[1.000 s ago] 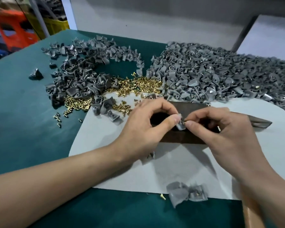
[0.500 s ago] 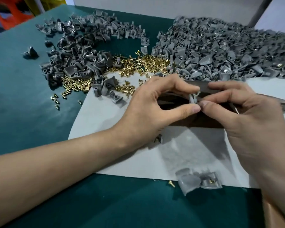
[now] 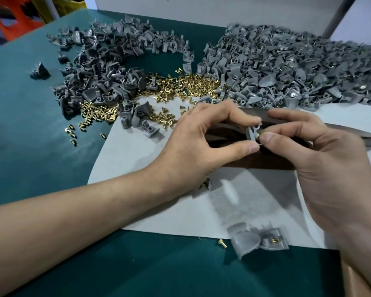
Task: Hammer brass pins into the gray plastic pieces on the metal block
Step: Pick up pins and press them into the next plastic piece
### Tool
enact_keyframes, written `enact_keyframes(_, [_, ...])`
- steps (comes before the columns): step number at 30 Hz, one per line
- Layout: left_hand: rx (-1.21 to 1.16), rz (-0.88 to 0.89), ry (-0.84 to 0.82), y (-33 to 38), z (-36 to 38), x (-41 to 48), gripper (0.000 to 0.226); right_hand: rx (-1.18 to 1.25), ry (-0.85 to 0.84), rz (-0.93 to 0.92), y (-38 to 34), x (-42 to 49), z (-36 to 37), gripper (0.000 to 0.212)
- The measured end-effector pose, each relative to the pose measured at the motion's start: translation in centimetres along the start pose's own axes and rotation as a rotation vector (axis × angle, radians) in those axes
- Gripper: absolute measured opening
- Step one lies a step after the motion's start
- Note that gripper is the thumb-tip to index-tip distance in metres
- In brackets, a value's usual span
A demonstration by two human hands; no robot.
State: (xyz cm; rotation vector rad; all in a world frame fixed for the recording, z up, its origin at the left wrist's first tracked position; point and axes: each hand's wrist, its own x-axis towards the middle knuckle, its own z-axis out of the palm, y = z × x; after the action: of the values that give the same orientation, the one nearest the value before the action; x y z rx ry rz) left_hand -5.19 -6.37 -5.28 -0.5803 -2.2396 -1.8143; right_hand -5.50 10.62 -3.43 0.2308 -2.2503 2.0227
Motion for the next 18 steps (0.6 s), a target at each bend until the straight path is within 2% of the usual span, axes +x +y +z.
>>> enact_keyframes(7, [0.001, 0.003, 0.008, -0.1, -0.02, -0.02, 0.022, -0.109, 0.01, -0.059, 0.0, -0.1, 0.0, 0.014])
enact_keyframes(18, [-0.036, -0.021, 0.005, -0.31, -0.03, 0.02, 0.023, -0.051, -0.033, -0.018, -0.1, 0.08, -0.11, 0.008])
